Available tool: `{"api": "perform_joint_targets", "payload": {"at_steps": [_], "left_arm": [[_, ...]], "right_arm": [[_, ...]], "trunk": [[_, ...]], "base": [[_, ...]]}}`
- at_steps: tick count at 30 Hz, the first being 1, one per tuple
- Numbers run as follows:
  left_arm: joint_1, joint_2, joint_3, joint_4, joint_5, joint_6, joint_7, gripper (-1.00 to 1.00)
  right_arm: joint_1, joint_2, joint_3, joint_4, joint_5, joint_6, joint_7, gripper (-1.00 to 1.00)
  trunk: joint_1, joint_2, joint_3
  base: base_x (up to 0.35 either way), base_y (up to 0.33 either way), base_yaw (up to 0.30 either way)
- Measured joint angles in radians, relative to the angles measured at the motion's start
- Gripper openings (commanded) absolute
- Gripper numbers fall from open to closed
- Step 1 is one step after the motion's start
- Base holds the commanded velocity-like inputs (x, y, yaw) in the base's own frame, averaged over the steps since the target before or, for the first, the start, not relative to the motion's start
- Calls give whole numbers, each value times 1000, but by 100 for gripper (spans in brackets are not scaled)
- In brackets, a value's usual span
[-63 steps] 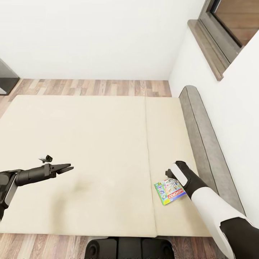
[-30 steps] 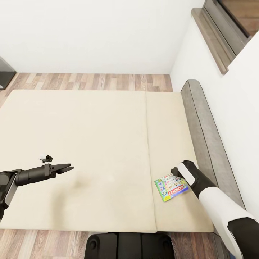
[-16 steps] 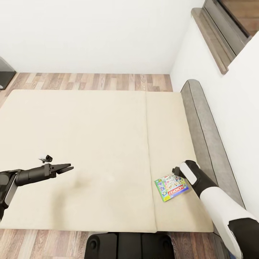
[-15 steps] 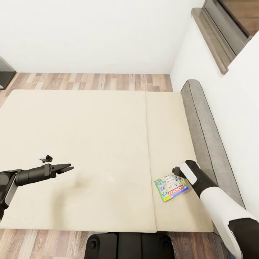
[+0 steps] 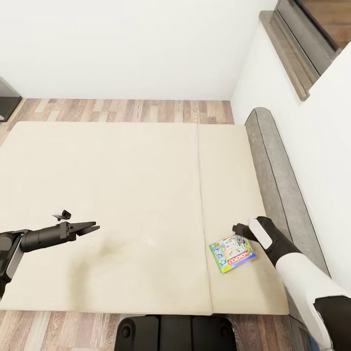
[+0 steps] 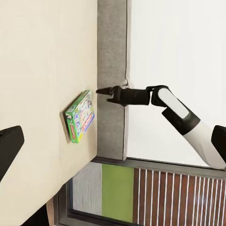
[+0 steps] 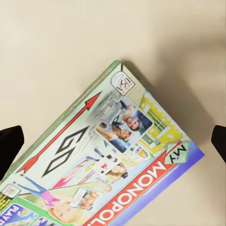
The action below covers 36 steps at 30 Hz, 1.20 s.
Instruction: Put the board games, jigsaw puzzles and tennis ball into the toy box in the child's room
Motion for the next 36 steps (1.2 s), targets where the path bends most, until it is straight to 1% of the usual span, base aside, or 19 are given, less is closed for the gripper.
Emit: {"api": "perform_joint_targets", "payload": {"at_steps": [3, 4, 9, 25, 36], "left_arm": [[0, 0, 0, 0, 0, 0, 0, 100], [0, 0, 0, 0, 0, 0, 0, 100], [0, 0, 0, 0, 0, 0, 0, 100], [0, 0, 0, 0, 0, 0, 0, 100], [0, 0, 0, 0, 0, 0, 0, 100]], "right_arm": [[0, -18, -17, 1, 0, 2, 48, 100], [0, -24, -29, 1, 1, 2, 65, 100], [1, -33, -56, 1, 3, 1, 88, 100], [1, -35, -65, 0, 10, -1, 90, 100], [2, -34, -65, 0, 9, -2, 89, 100]], "trunk": [[0, 0, 0], [0, 0, 0], [0, 0, 0], [0, 0, -1], [0, 0, -15]], "base": [[0, 0, 0], [0, 0, 0], [0, 0, 0], [0, 0, 0], [0, 0, 0]]}}
